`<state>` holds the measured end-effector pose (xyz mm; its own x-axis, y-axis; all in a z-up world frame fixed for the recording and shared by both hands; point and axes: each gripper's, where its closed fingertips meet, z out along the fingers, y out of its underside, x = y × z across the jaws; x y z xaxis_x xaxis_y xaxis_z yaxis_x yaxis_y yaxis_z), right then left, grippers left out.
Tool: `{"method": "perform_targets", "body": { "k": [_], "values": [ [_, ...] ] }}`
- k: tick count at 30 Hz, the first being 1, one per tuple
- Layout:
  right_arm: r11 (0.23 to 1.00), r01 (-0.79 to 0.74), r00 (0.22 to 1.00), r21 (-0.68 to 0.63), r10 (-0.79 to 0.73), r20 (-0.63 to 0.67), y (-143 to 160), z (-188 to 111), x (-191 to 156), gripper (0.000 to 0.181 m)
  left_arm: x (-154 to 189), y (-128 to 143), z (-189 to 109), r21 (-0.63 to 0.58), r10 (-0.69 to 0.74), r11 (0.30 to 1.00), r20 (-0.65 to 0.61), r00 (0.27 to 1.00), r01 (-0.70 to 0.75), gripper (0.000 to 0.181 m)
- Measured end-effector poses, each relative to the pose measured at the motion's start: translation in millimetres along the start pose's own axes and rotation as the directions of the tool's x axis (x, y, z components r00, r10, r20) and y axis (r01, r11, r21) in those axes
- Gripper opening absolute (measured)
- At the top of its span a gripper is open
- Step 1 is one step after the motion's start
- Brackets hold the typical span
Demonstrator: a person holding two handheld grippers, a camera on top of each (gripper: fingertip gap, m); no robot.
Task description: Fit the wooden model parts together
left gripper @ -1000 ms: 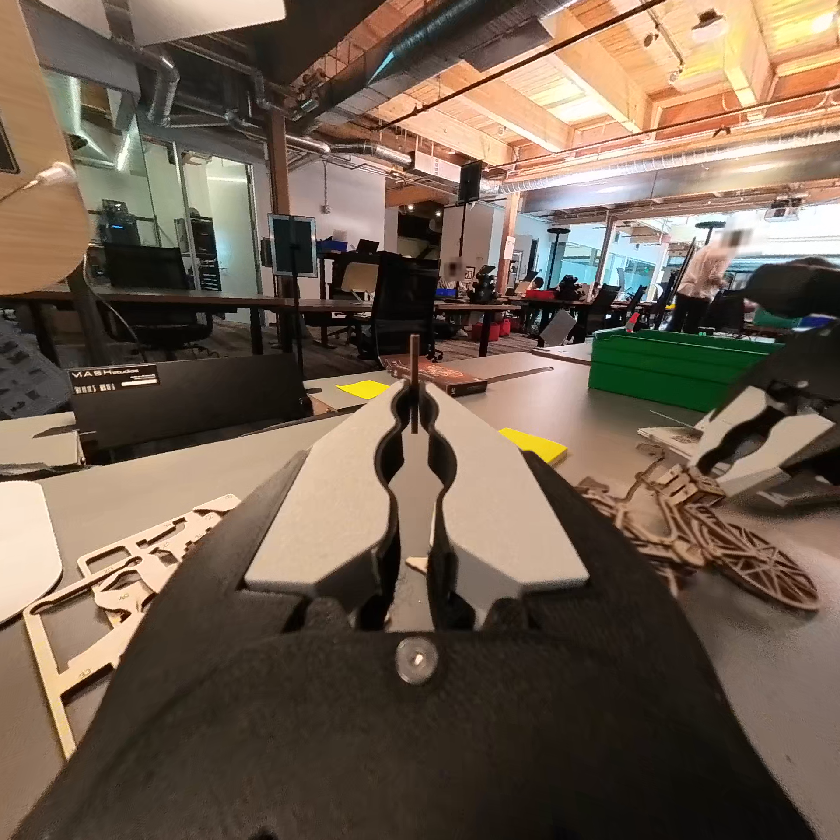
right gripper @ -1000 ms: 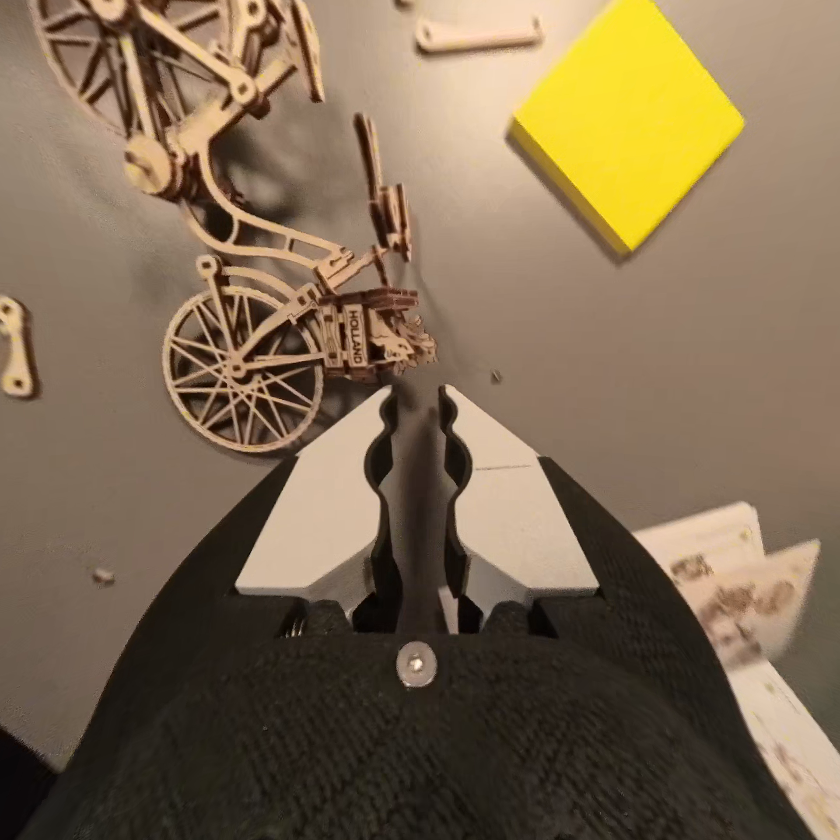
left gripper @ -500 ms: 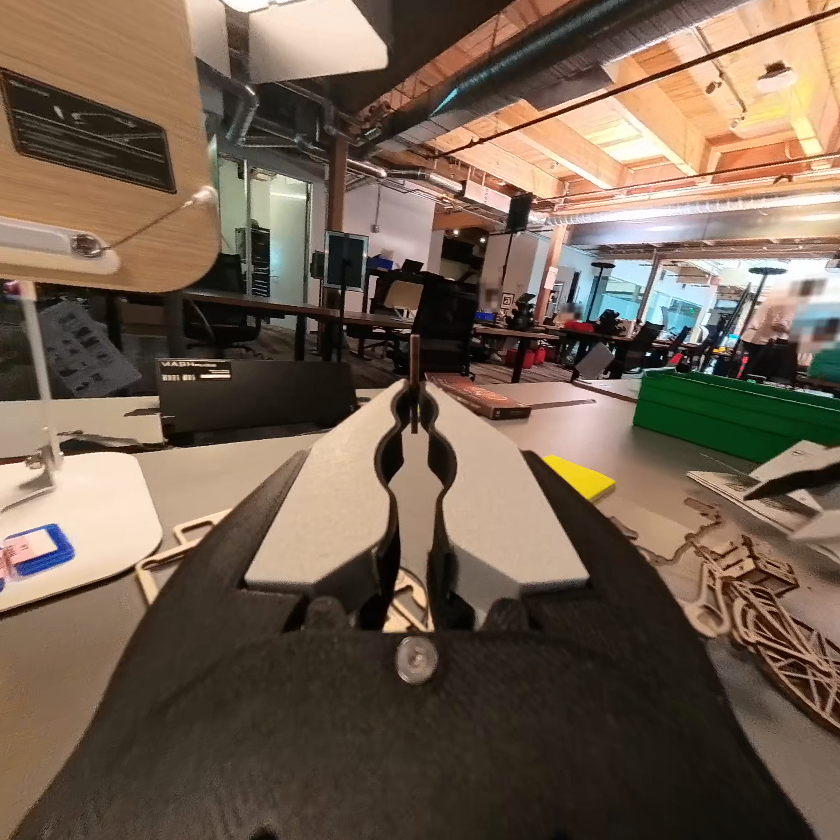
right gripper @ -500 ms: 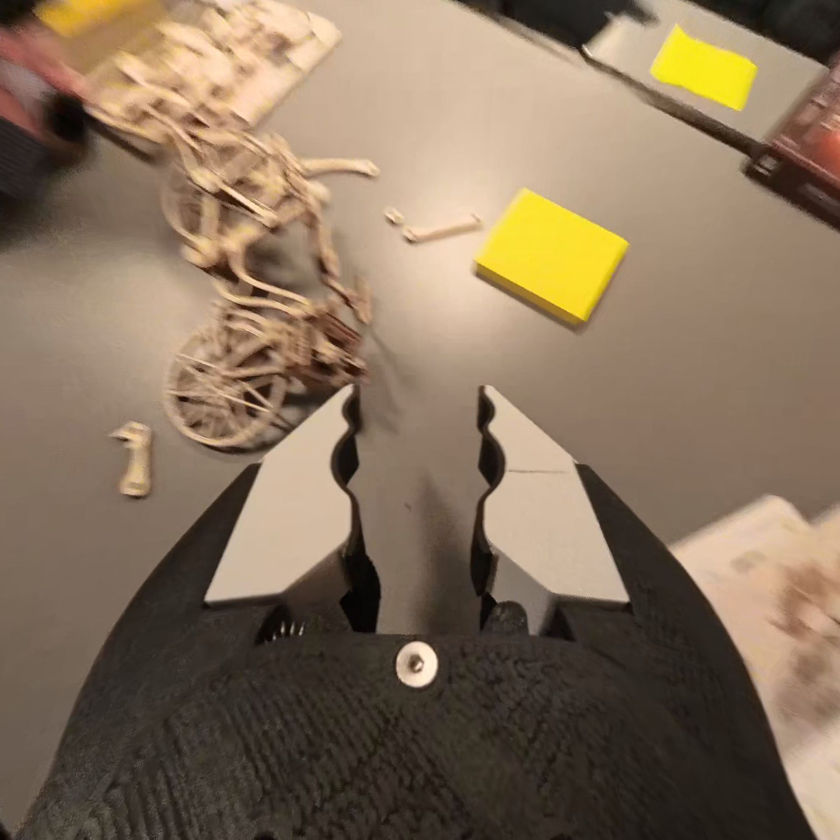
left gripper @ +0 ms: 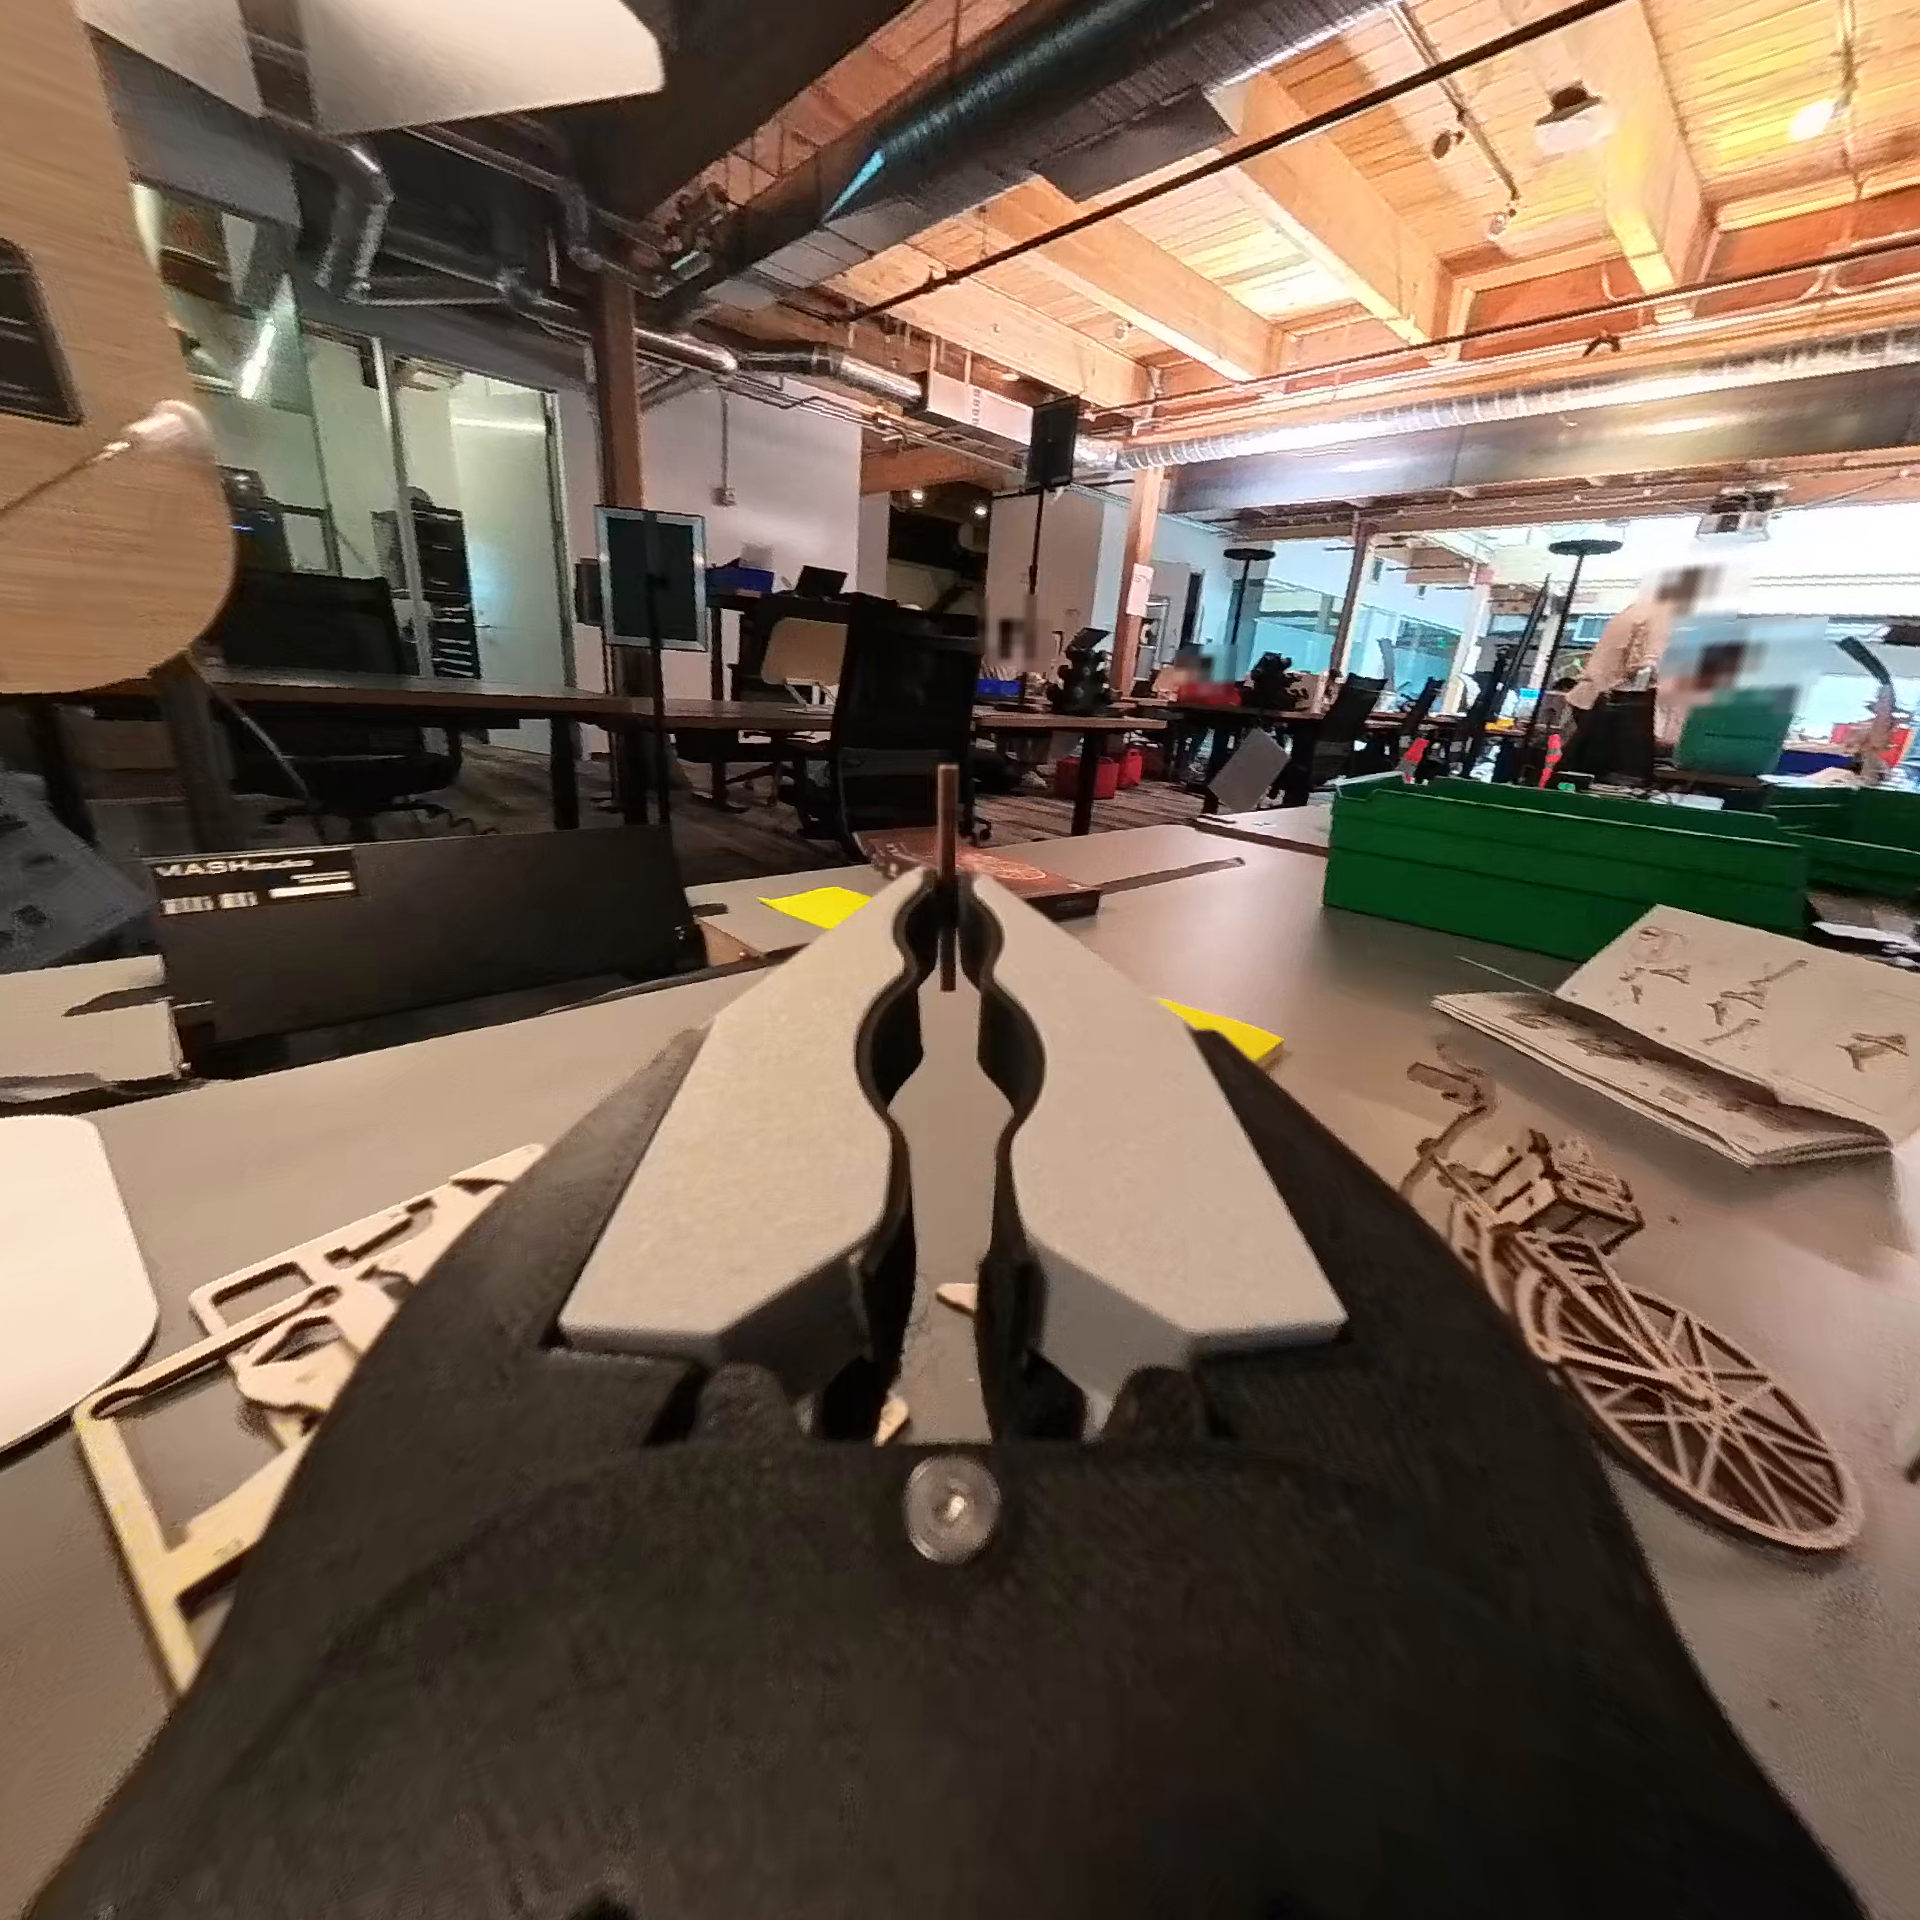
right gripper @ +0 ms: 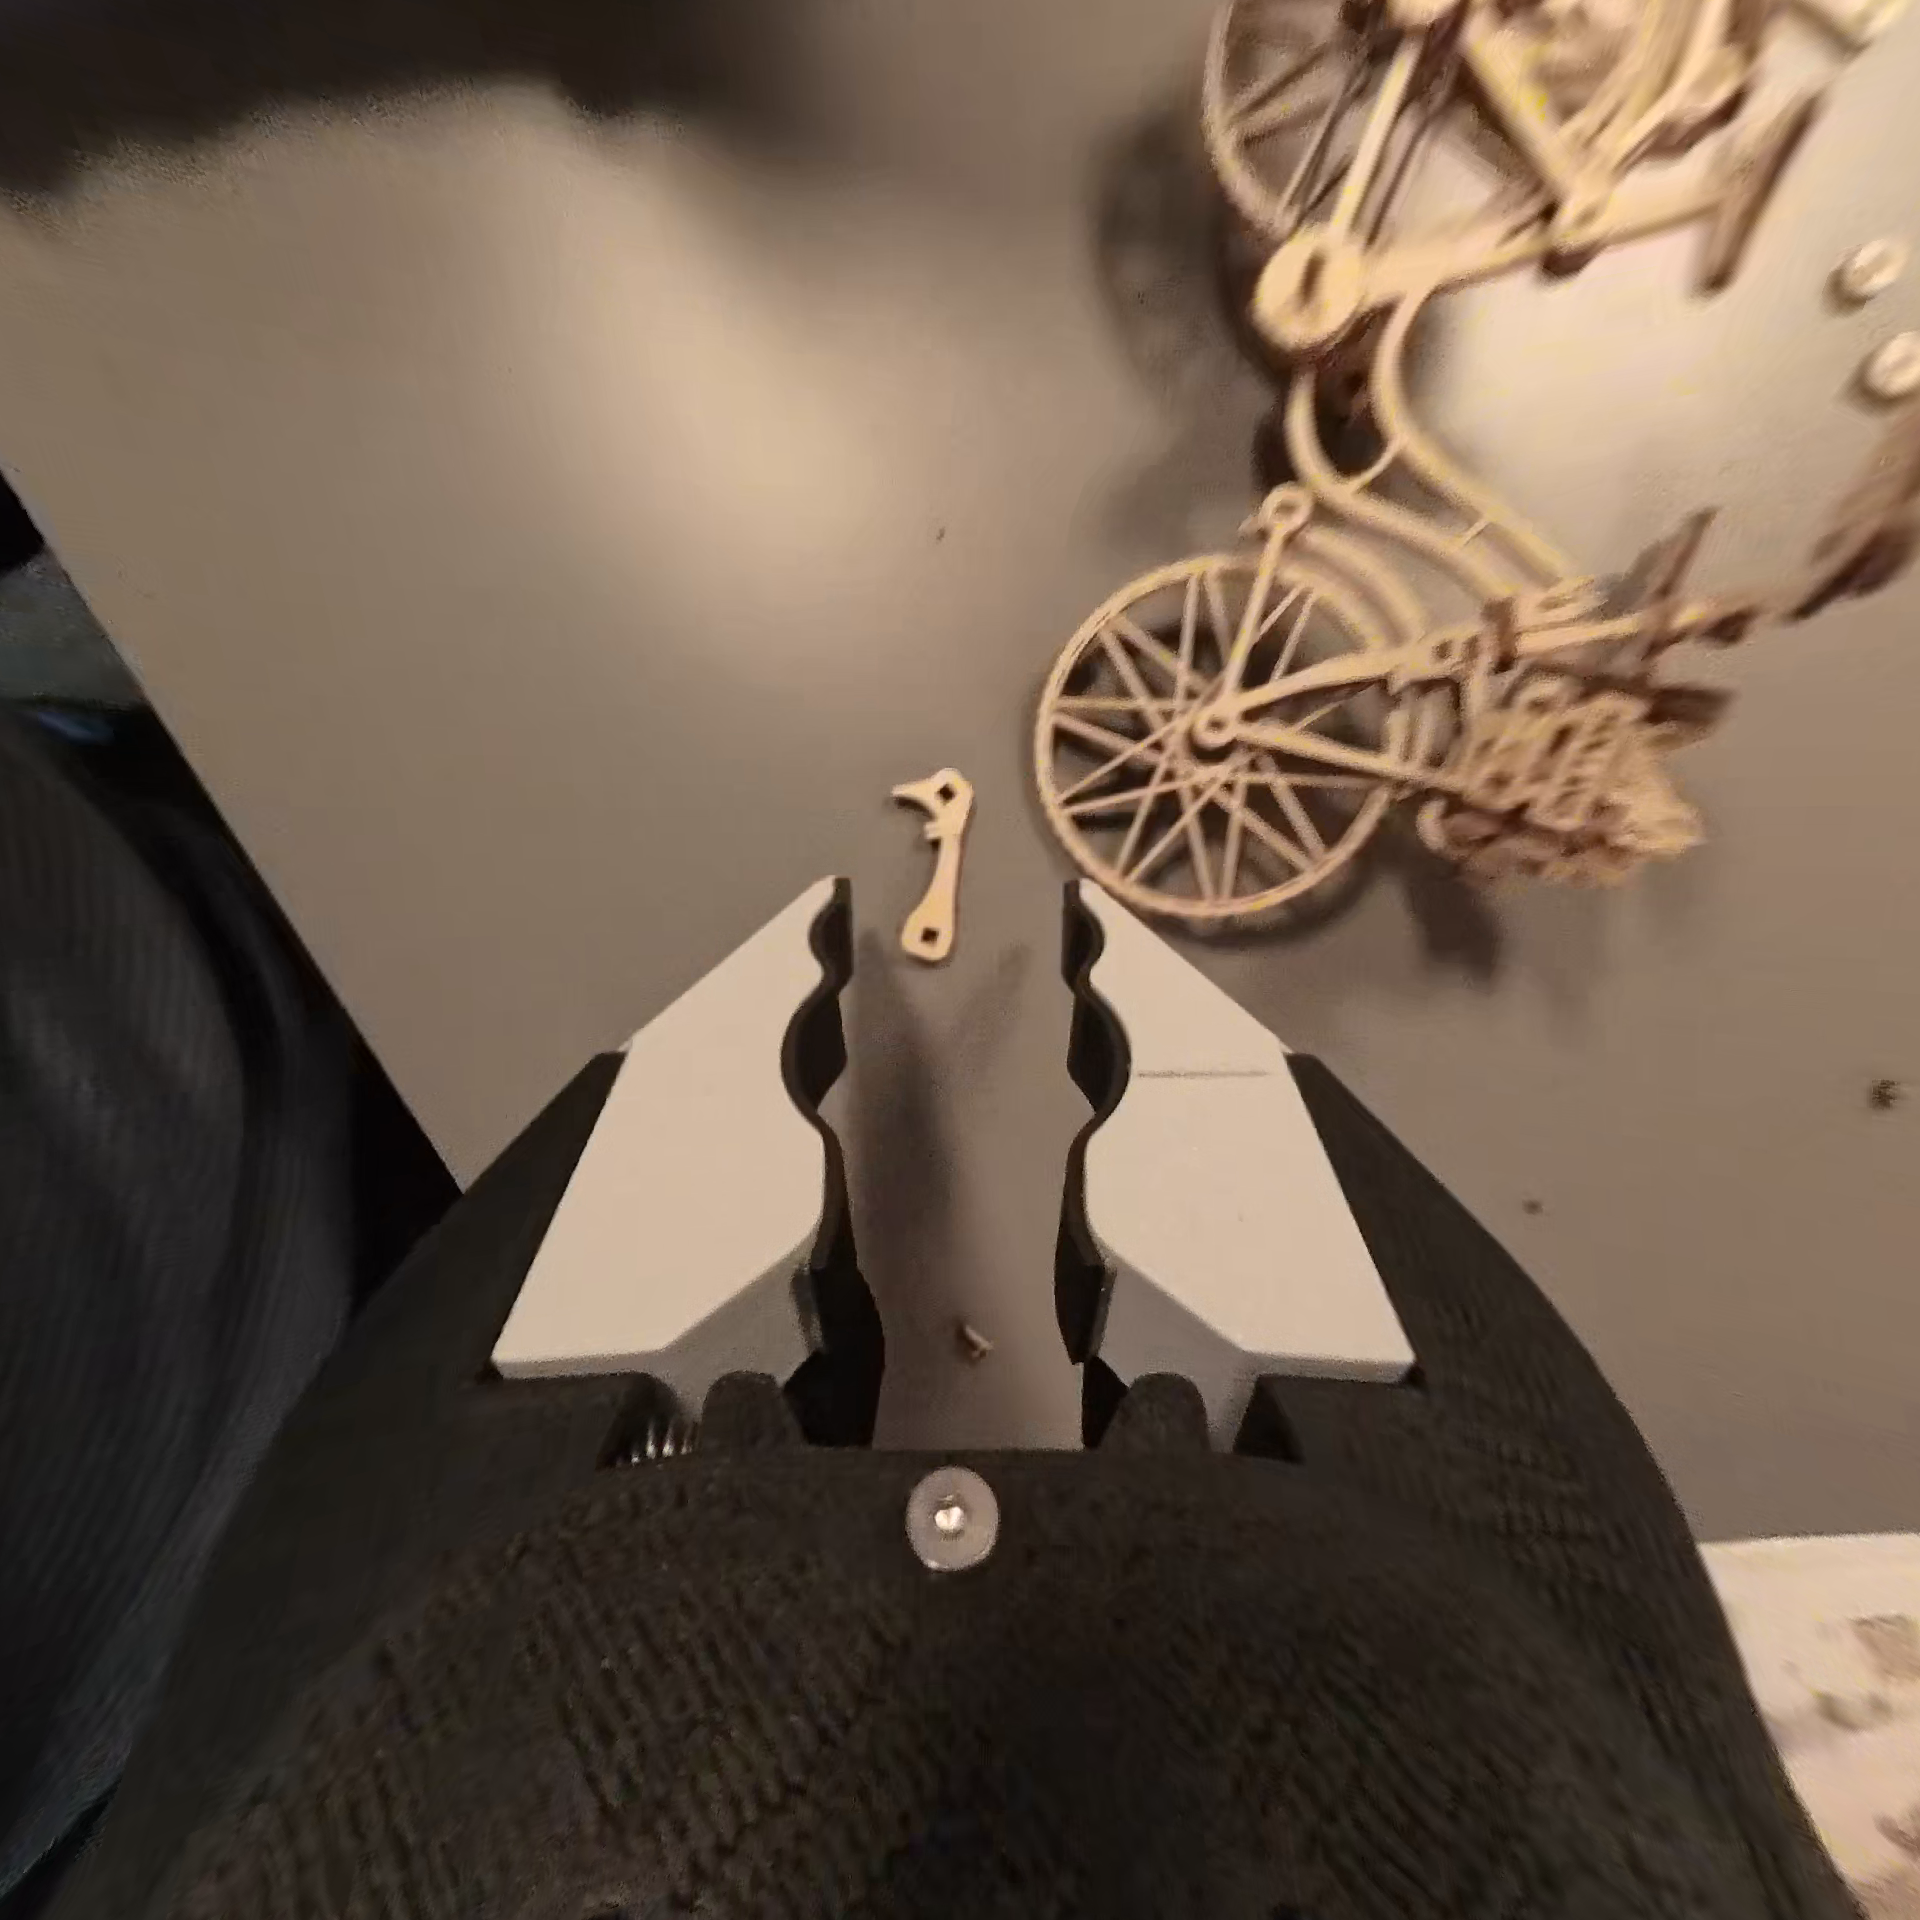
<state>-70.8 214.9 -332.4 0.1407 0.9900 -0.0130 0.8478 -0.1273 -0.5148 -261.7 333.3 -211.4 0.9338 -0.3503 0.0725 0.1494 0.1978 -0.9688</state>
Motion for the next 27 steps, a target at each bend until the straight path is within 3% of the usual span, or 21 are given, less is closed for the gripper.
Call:
{"method": "perform_targets", "body": {
  "k": [4, 10, 16, 22, 27],
  "values": [
    [0.998, -0.065, 0.997, 0.007, 0.064, 0.037, 6, 7, -7, 0.030, 14, 2, 1, -0.012, 0.021, 1.000, -0.046, 0.999, -0.022, 0.001],
    [0.998, 0.008, 0.999, -0.060, -0.010, -0.044, 5, 11, -8, 0.002, 28, 4, 1, -0.020, 0.024, 0.999, -0.097, 0.995, -0.027, 0.001],
    [0.997, 0.080, 0.987, 0.013, -0.077, -0.142, 3, 0, 3, 0.001, 65, 5, -1, -0.017, 0.030, 0.999, -0.258, 0.966, -0.036, 0.001],
    [0.957, 0.194, 0.922, 0.215, -0.103, -0.373, -12, -45, 28, 0.001, 126, 6, -14, -0.064, -0.090, 0.996, -0.574, 0.814, 0.065, 0.001],
    [0.923, 0.321, 0.818, 0.210, -0.158, -0.554, -13, -75, 39, 0.001, 158, 14, -24, -0.133, -0.142, 0.989, -0.682, 0.717, 0.070, 0.000]
  ]
}}
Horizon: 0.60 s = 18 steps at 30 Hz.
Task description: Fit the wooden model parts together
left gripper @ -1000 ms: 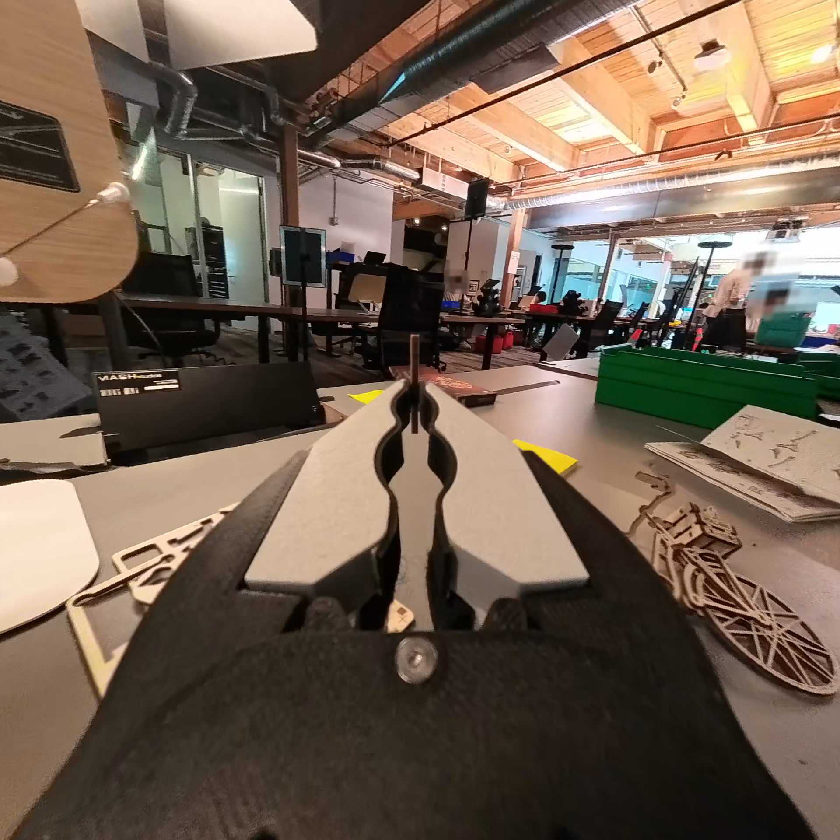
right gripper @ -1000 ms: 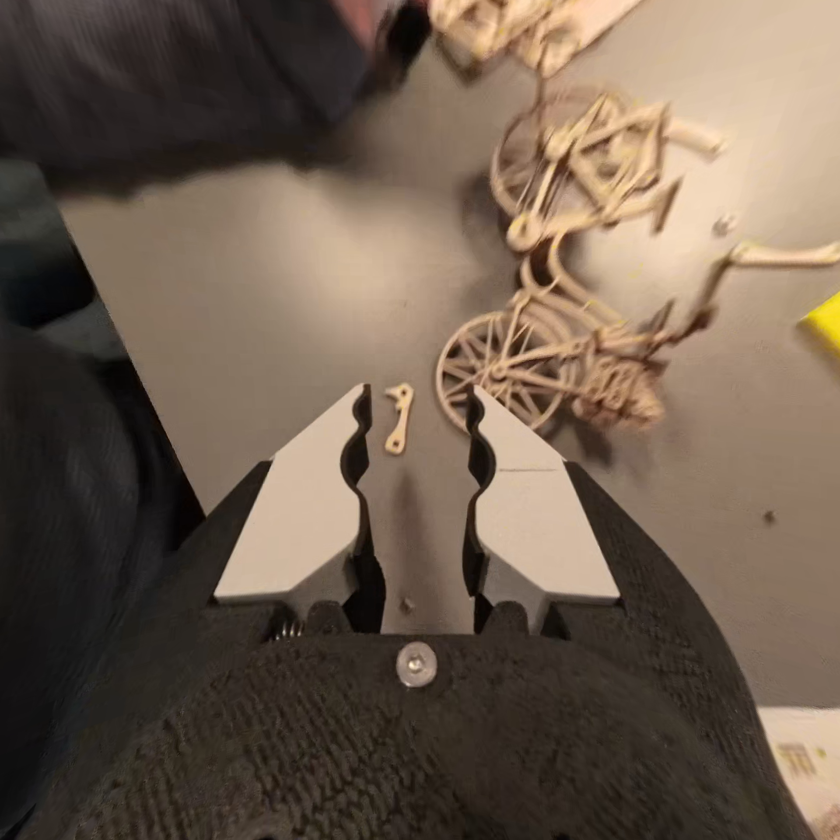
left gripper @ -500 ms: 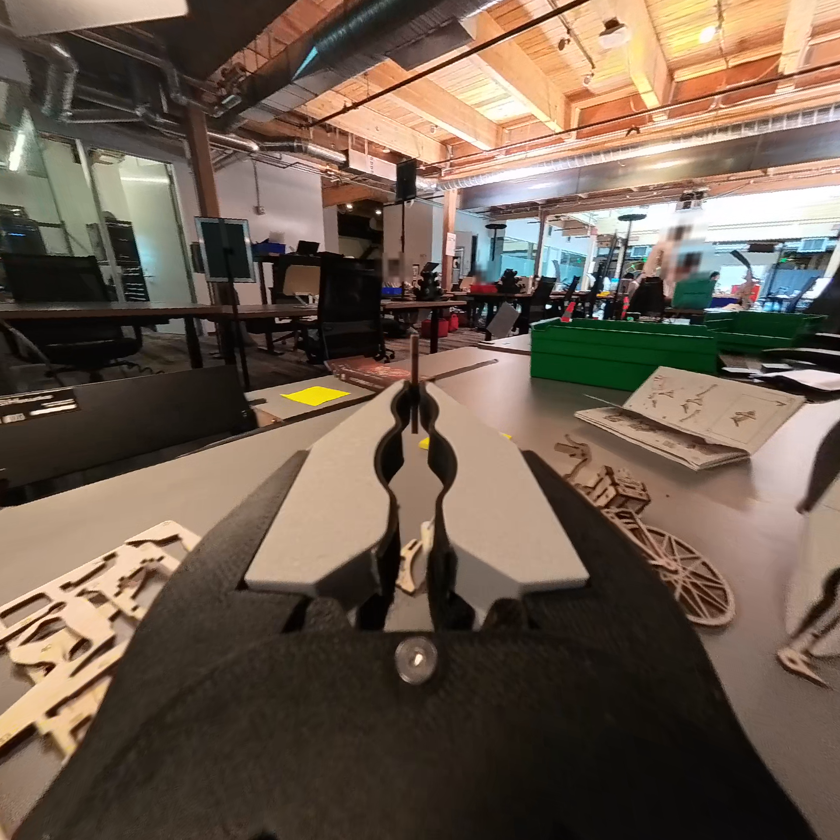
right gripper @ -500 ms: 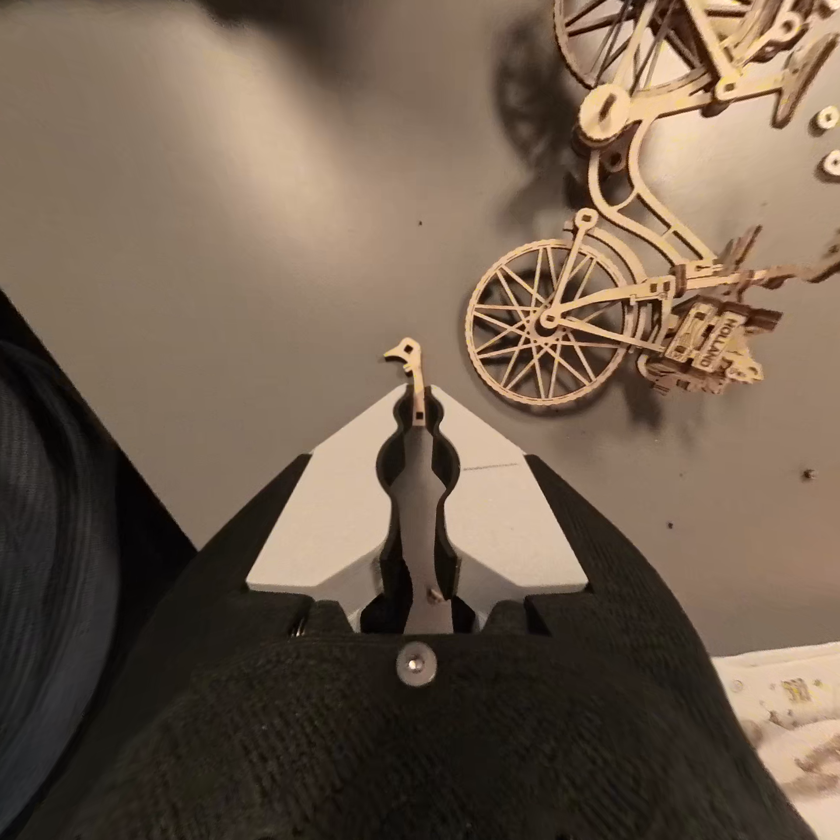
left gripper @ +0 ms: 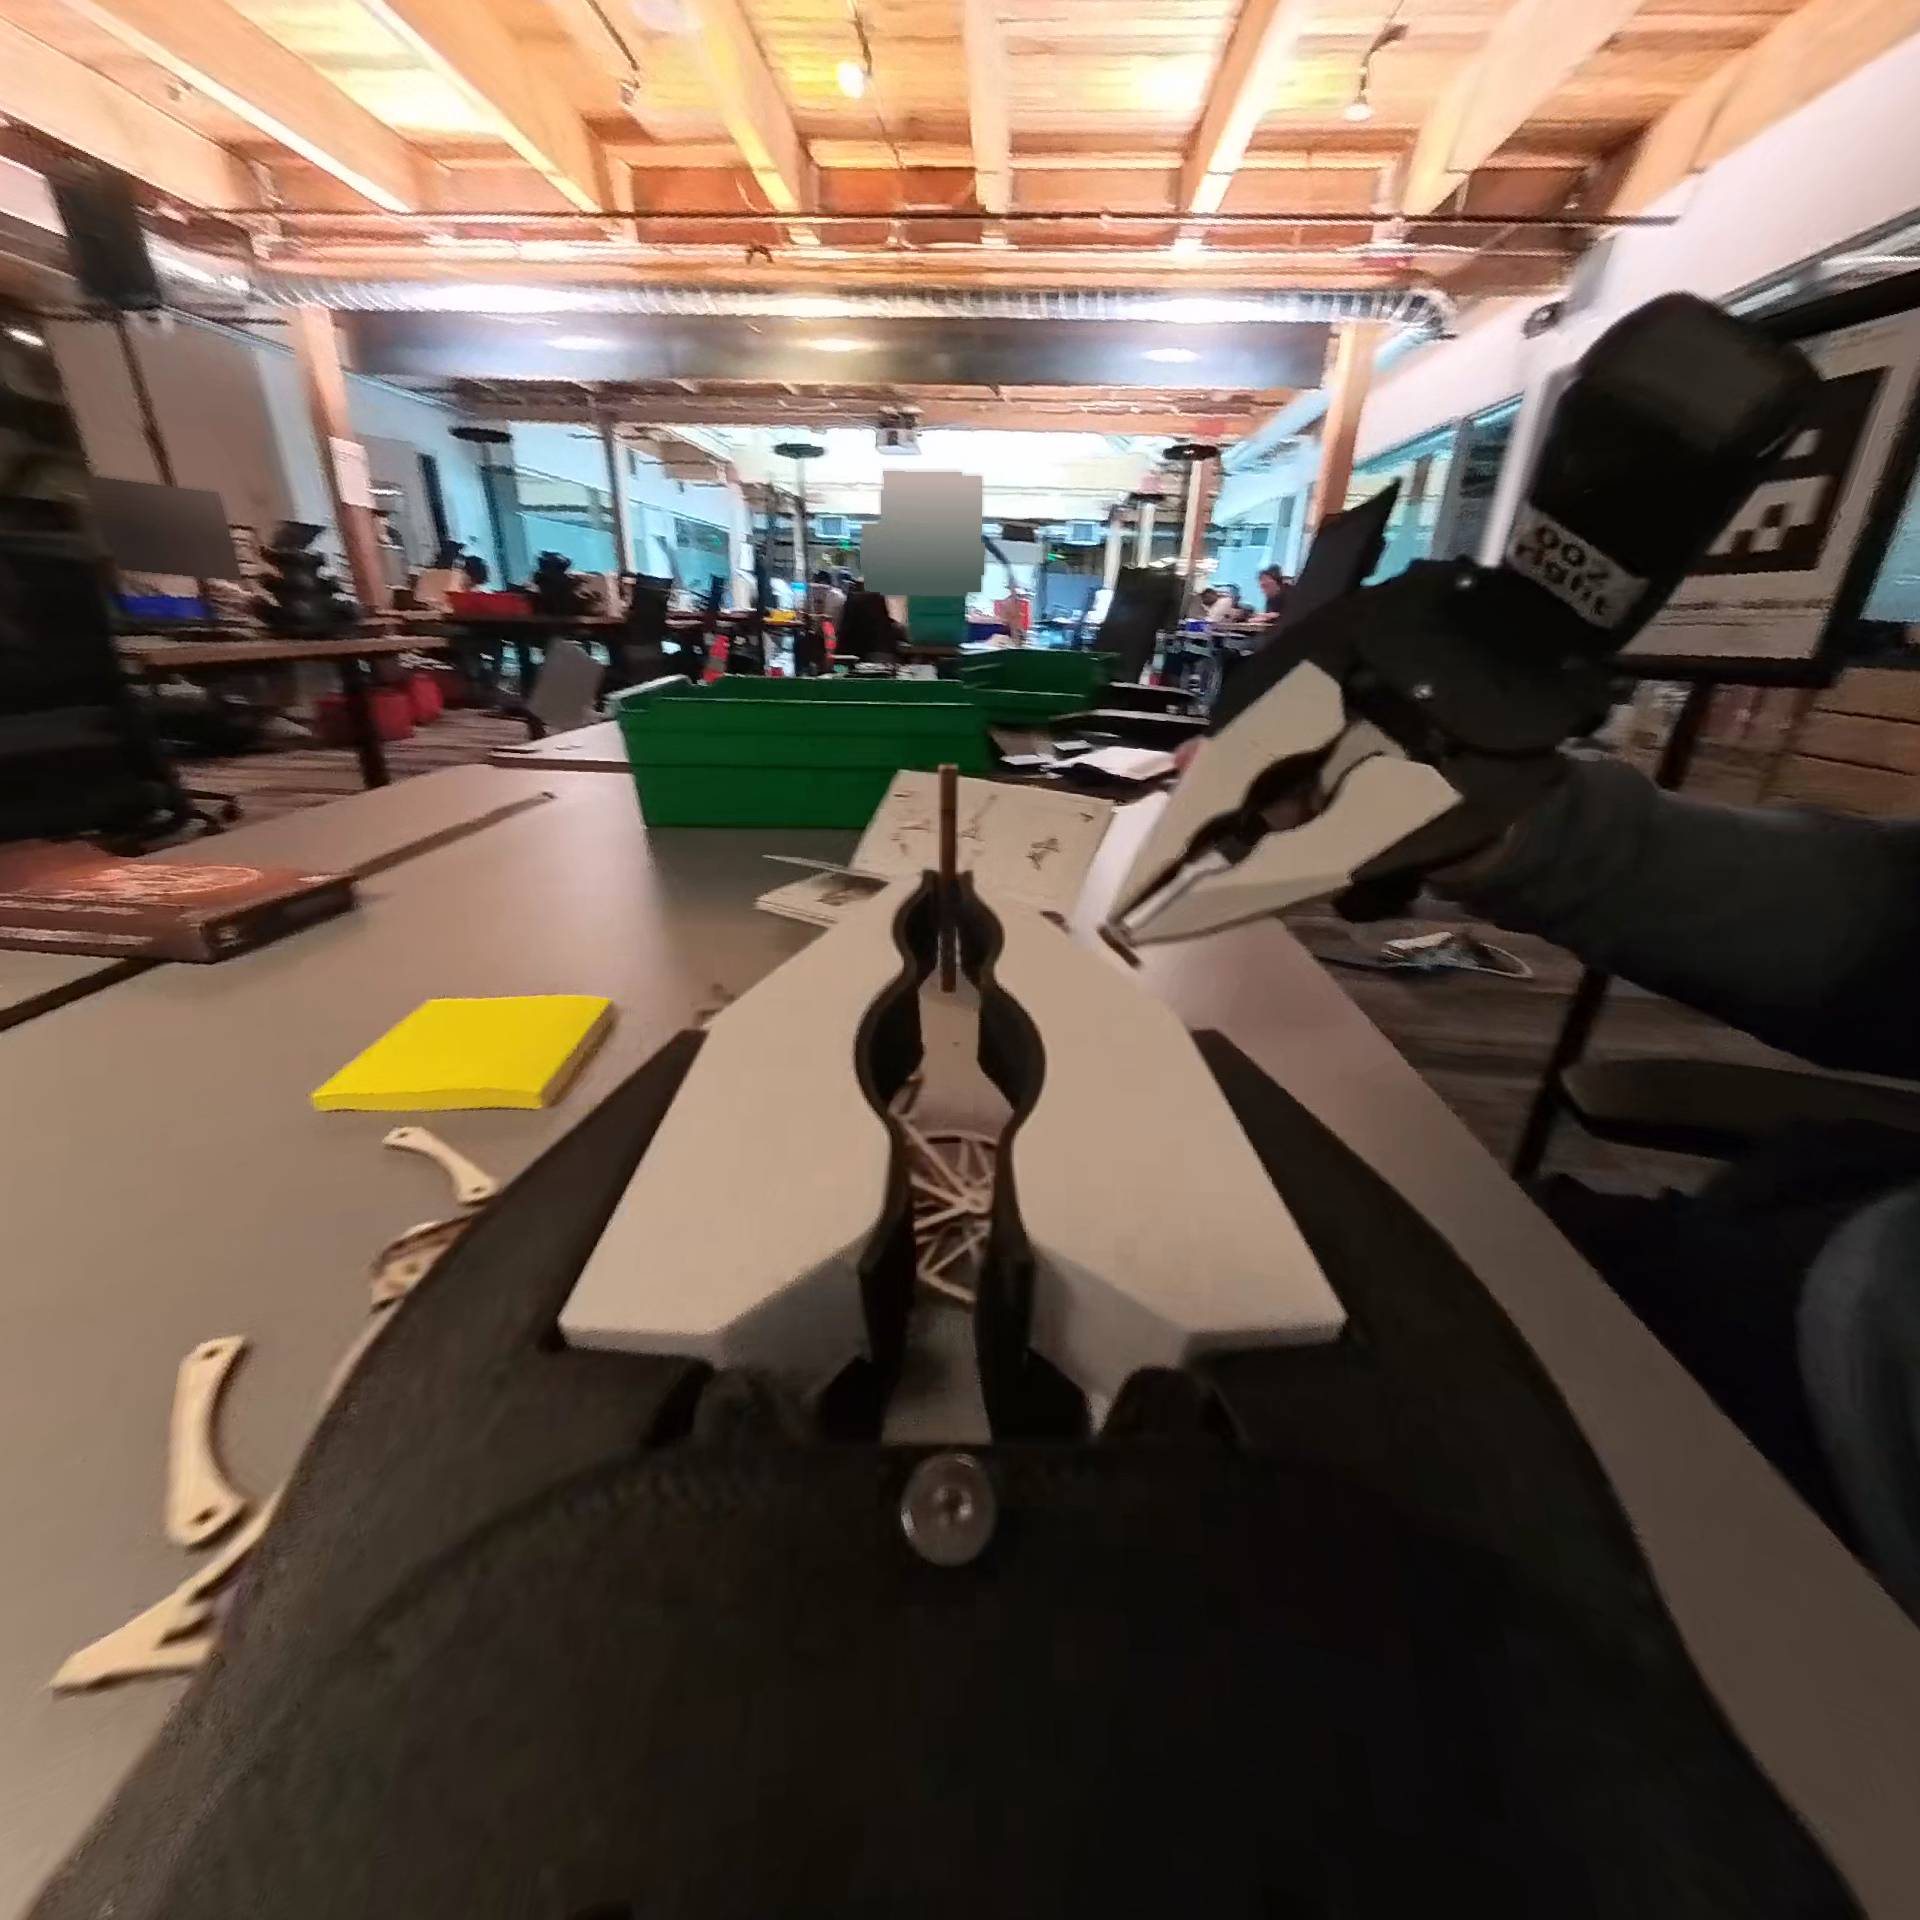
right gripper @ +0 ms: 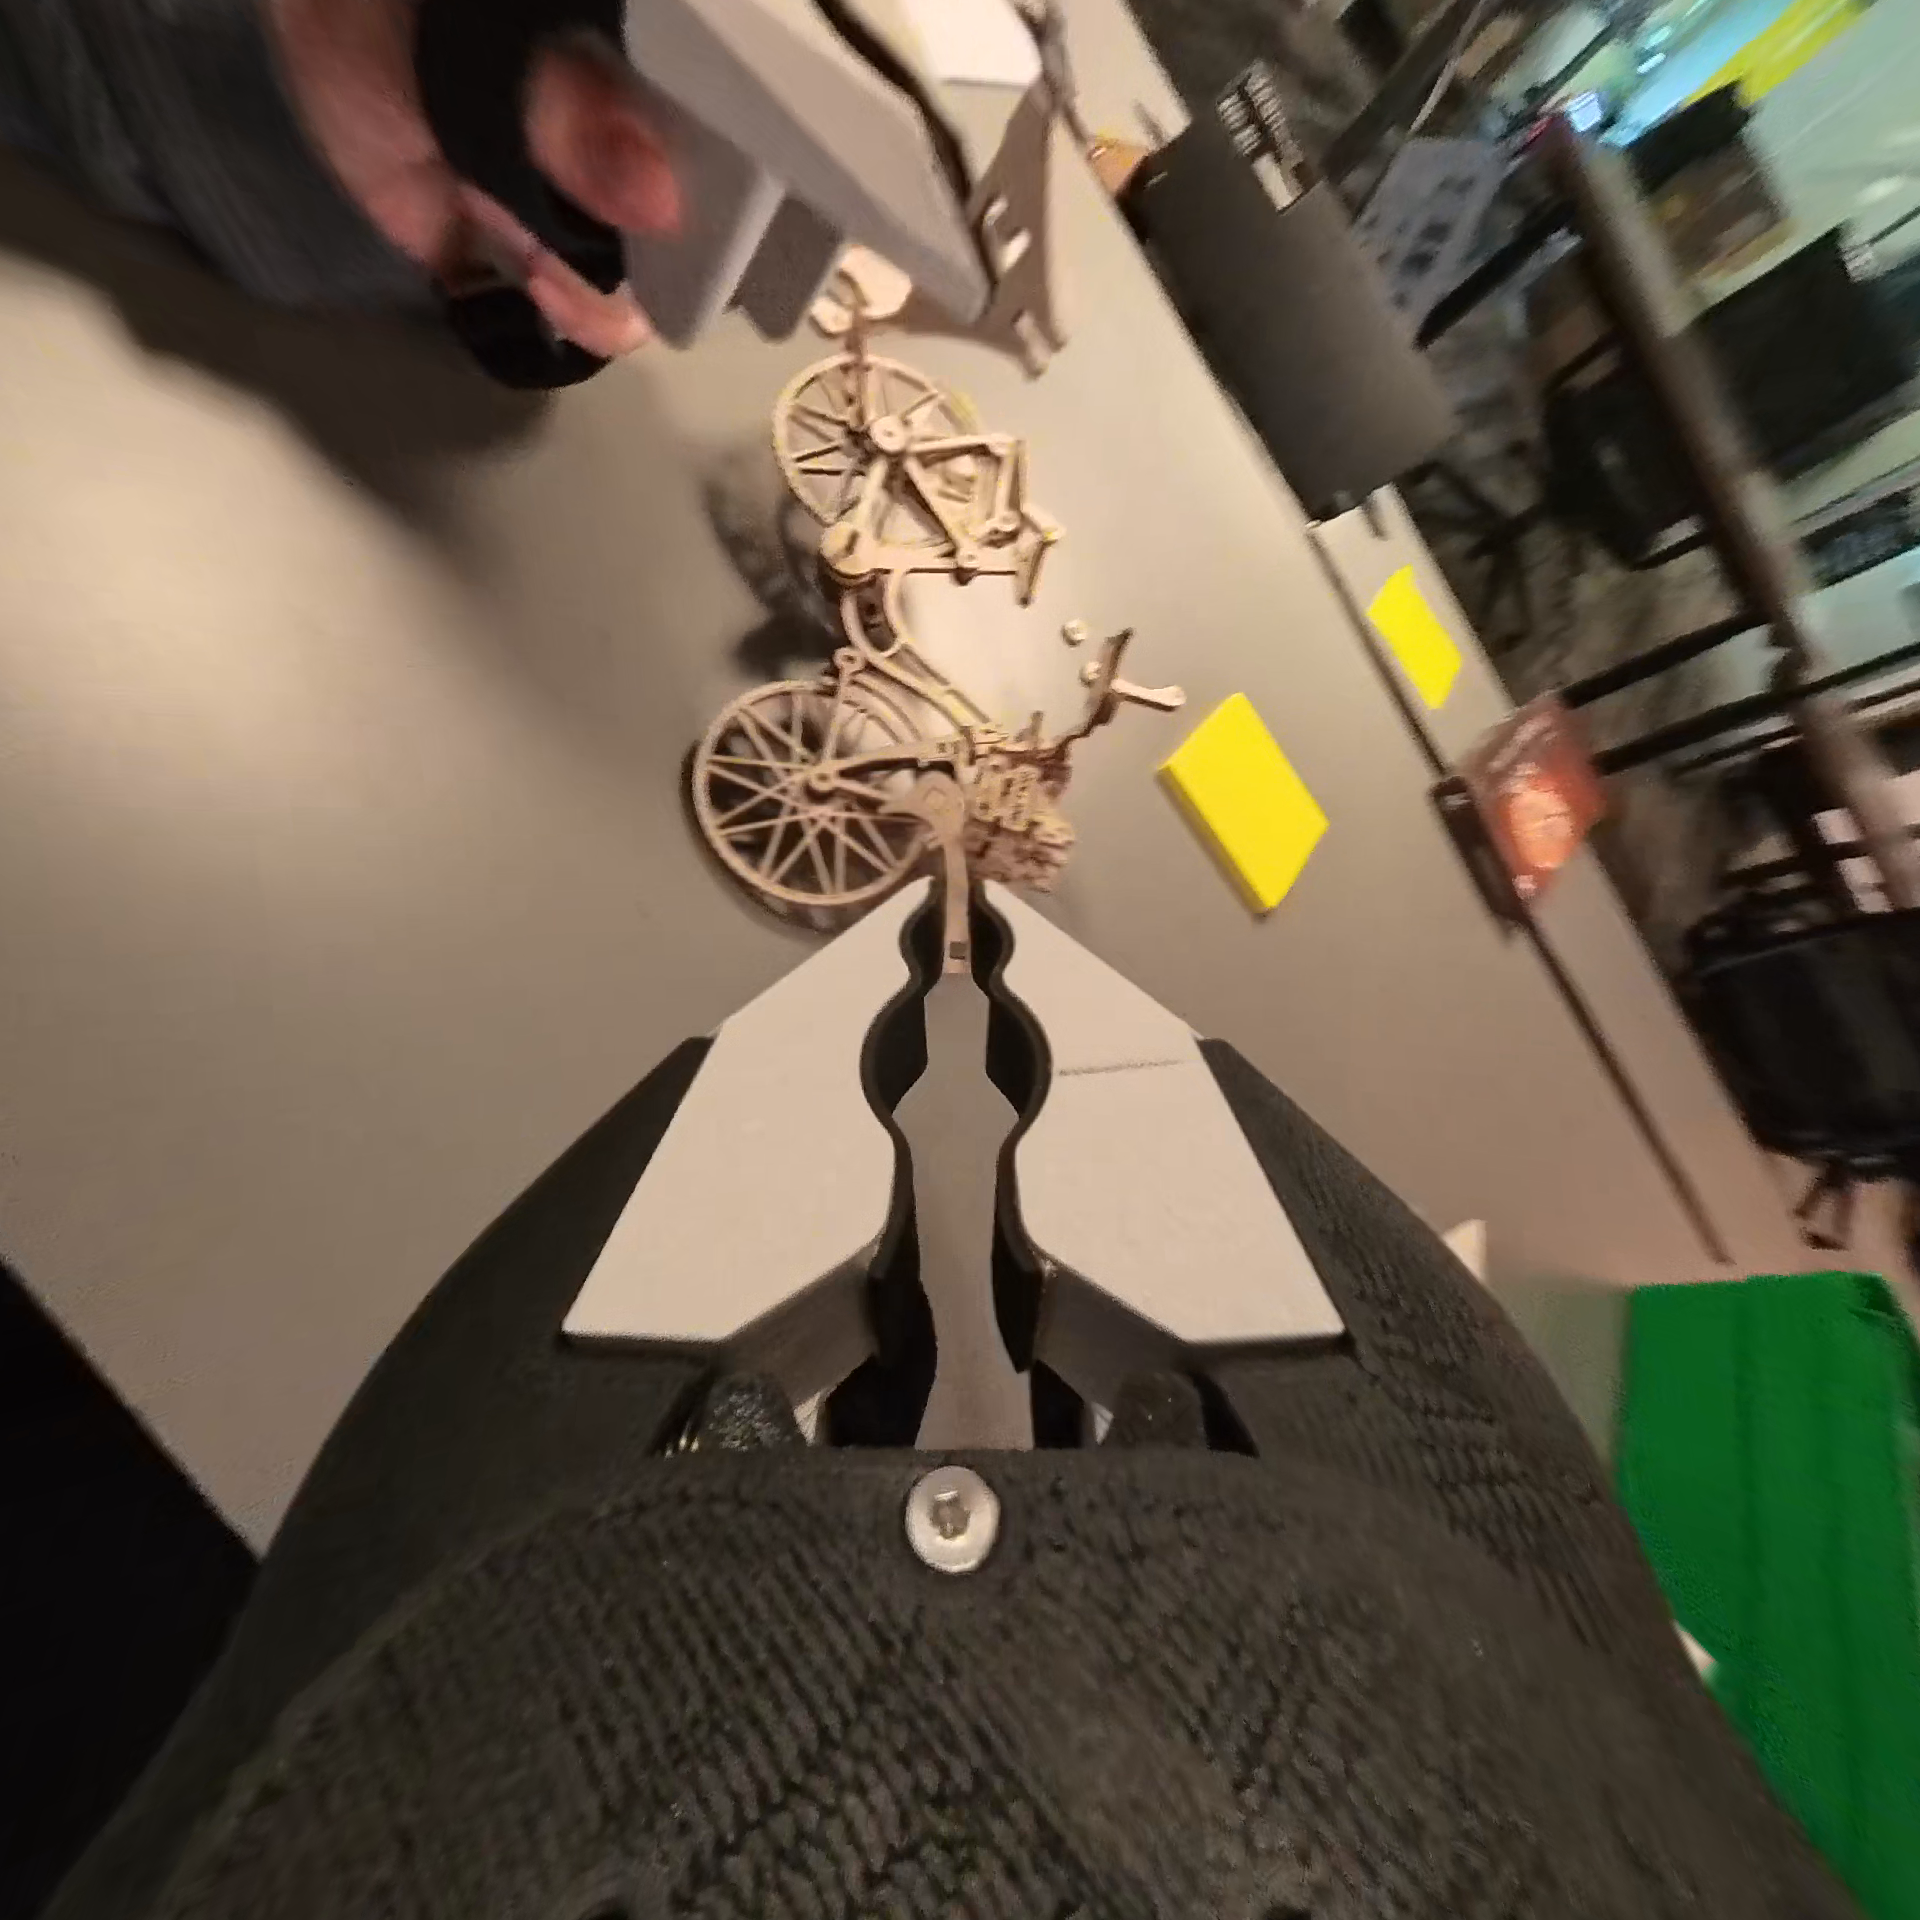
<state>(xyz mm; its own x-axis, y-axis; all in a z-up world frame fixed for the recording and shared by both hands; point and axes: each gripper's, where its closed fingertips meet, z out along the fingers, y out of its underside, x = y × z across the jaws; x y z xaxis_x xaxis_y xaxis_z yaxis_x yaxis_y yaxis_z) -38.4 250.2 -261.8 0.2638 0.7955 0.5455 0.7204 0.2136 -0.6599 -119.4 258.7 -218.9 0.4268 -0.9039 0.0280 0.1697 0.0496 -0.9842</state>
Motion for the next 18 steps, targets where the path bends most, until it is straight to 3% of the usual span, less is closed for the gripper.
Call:
{"method": "perform_targets", "body": {
  "k": [2, 5, 11, 18],
  "values": [
    [0.999, 0.021, 0.998, 0.029, -0.019, -0.065, -6, -7, 8, 0.001, 12, 1, 4, 0.003, -0.067, 0.998, -0.078, 0.995, 0.067, 0.001],
    [0.993, -0.057, 0.990, 0.100, 0.069, -0.123, -22, -15, 18, 0.001, 21, -1, 7, 0.019, -0.147, 0.988, -0.143, 0.979, 0.151, 0.001],
    [0.934, -0.234, 0.957, 0.270, 0.270, -0.104, -61, -15, 28, 0.001, 21, -7, 4, 0.062, -0.255, 0.961, -0.196, 0.947, 0.271, 0.001],
    [0.886, -0.273, 0.939, 0.376, 0.330, -0.095, -90, 0, 31, 0.001, 12, -21, -7, 0.149, -0.369, 0.898, -0.259, 0.892, 0.415, 0.001]
  ]
}}
